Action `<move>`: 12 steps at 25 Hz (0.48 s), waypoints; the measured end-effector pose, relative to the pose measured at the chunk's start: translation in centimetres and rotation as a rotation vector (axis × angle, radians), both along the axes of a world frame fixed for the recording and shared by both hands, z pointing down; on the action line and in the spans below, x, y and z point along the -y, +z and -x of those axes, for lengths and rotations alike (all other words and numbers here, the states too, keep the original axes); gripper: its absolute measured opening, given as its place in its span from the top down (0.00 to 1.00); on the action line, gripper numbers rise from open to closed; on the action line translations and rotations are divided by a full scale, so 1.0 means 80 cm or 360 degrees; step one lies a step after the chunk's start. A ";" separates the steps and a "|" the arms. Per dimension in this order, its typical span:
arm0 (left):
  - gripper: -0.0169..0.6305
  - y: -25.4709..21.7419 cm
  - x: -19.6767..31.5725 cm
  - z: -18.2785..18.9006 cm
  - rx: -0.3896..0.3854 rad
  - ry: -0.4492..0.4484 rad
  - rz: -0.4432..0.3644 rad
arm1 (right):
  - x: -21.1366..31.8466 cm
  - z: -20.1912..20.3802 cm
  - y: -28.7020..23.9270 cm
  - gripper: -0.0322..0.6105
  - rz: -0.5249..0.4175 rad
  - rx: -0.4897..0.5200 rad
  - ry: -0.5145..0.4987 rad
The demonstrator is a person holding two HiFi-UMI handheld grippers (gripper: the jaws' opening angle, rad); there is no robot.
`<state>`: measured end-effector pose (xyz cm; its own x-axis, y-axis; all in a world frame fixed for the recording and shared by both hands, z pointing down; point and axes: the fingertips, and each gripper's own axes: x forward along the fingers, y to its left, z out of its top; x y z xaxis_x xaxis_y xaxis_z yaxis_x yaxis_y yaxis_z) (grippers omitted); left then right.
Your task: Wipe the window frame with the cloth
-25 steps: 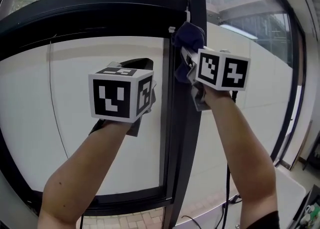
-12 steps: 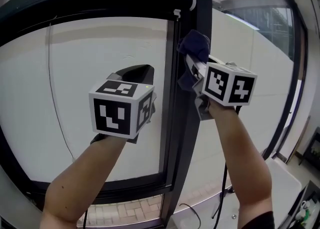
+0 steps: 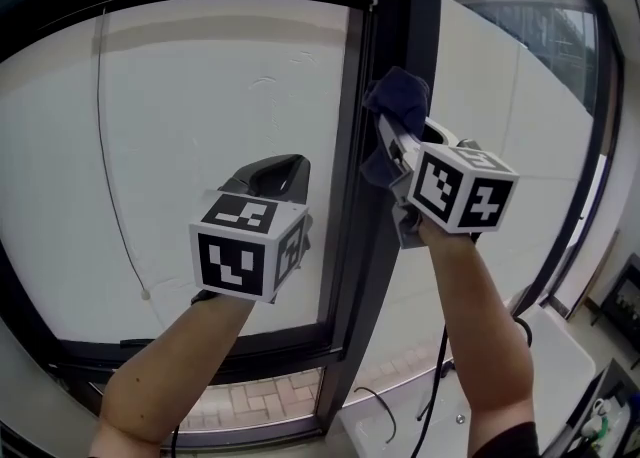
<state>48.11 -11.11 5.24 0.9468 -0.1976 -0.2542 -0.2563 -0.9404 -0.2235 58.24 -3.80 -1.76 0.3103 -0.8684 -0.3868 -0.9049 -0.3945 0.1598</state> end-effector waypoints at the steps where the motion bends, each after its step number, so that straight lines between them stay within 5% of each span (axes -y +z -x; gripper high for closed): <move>1: 0.98 0.008 -0.001 0.001 0.0007 0.0013 0.0012 | 0.000 0.000 0.005 0.76 0.0004 0.0008 -0.0005; 12: 0.98 0.108 -0.024 0.018 0.0076 0.0144 0.0098 | 0.000 0.004 0.078 0.76 0.0041 0.0064 -0.0021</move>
